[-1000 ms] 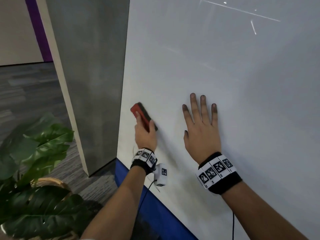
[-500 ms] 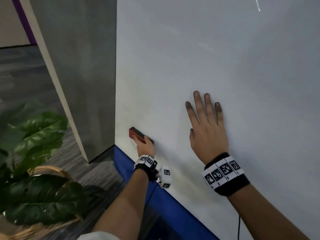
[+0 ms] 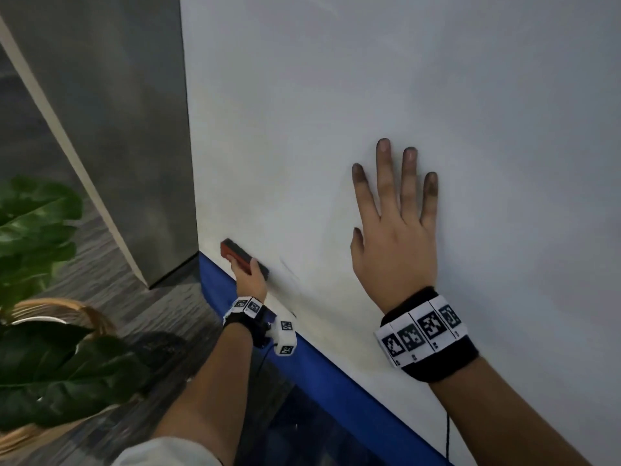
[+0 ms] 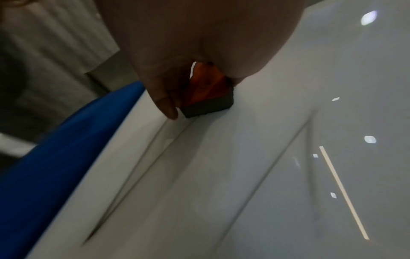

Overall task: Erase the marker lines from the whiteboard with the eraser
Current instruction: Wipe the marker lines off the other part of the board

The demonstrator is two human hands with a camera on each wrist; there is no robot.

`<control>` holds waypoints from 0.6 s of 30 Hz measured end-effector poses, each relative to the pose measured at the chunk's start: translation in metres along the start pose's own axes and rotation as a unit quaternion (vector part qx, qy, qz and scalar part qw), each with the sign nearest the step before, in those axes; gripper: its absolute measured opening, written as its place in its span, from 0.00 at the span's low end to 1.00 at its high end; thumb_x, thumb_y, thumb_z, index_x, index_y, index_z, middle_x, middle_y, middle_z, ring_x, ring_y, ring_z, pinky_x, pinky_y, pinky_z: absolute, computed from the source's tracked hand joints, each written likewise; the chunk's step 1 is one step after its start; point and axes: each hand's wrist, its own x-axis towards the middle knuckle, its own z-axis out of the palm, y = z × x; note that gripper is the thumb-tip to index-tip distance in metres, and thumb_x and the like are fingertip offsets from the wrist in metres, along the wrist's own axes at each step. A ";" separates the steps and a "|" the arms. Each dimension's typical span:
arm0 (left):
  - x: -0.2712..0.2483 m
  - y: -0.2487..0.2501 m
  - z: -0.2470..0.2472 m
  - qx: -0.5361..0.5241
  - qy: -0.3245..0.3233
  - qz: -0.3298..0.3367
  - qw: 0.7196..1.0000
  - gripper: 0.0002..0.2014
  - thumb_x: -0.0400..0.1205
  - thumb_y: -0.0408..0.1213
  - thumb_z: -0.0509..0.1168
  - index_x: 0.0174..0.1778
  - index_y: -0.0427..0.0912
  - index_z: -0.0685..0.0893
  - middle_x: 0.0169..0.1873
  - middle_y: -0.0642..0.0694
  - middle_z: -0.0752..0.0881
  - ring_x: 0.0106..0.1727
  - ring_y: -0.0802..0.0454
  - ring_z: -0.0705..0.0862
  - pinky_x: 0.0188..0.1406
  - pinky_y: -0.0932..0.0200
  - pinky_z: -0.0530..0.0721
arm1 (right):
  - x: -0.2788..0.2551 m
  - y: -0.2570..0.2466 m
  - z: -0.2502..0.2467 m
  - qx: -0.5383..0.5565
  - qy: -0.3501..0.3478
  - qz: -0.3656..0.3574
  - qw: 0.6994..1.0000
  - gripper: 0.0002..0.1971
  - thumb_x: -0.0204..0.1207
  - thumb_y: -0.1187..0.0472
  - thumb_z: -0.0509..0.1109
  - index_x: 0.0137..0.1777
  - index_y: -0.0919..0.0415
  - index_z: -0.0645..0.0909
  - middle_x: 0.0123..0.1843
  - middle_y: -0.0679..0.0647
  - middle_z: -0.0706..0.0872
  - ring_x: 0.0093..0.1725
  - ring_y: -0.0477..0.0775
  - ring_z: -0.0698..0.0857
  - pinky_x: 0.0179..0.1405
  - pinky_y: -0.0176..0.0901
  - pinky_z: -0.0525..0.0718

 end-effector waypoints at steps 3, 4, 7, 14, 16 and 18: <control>-0.027 -0.062 0.024 -0.025 -0.015 -0.115 0.993 0.34 0.90 0.37 0.60 0.89 0.39 0.50 0.81 0.36 0.70 0.77 0.34 0.74 0.77 0.42 0.74 | -0.014 0.000 0.012 -0.005 -0.009 -0.011 1.000 0.46 0.77 0.62 0.71 0.91 0.57 0.49 0.92 0.61 0.40 0.90 0.68 0.42 0.87 0.64 0.33; -0.038 -0.073 0.029 -0.026 -0.024 -0.146 0.989 0.33 0.90 0.36 0.60 0.89 0.36 0.52 0.80 0.36 0.70 0.78 0.33 0.73 0.77 0.43 0.74 | -0.018 0.000 0.015 -0.006 -0.012 -0.013 1.000 0.46 0.77 0.63 0.71 0.91 0.57 0.49 0.92 0.61 0.40 0.90 0.67 0.42 0.87 0.63 0.32; -0.056 -0.057 0.034 -0.043 -0.036 -0.183 0.982 0.34 0.91 0.40 0.59 0.89 0.42 0.49 0.70 0.46 0.72 0.72 0.34 0.77 0.64 0.43 0.81 | -0.025 0.002 0.016 -0.003 -0.024 -0.020 0.999 0.46 0.77 0.63 0.70 0.91 0.57 0.49 0.92 0.61 0.41 0.90 0.67 0.42 0.87 0.62 0.31; -0.060 0.113 0.000 -0.016 0.015 0.142 0.990 0.35 0.87 0.55 0.63 0.88 0.56 0.55 0.76 0.43 0.79 0.71 0.45 0.81 0.75 0.51 0.78 | -0.027 0.000 0.011 0.025 -0.031 -0.028 0.999 0.43 0.76 0.63 0.71 0.89 0.59 0.56 0.92 0.62 0.43 0.90 0.68 0.43 0.87 0.63 0.33; -0.070 0.128 0.006 -0.055 0.018 0.181 0.982 0.35 0.87 0.55 0.64 0.88 0.56 0.56 0.78 0.47 0.78 0.73 0.50 0.80 0.76 0.54 0.77 | -0.033 0.001 0.013 0.037 -0.034 -0.036 0.998 0.42 0.76 0.63 0.71 0.89 0.59 0.58 0.92 0.62 0.43 0.90 0.67 0.43 0.88 0.63 0.36; -0.075 0.106 0.017 -0.075 0.034 0.165 0.983 0.35 0.87 0.54 0.63 0.88 0.54 0.57 0.80 0.46 0.76 0.77 0.46 0.77 0.79 0.51 0.74 | -0.044 0.005 0.015 0.044 -0.044 -0.046 0.997 0.42 0.75 0.64 0.71 0.88 0.60 0.59 0.92 0.62 0.43 0.91 0.66 0.43 0.89 0.63 0.39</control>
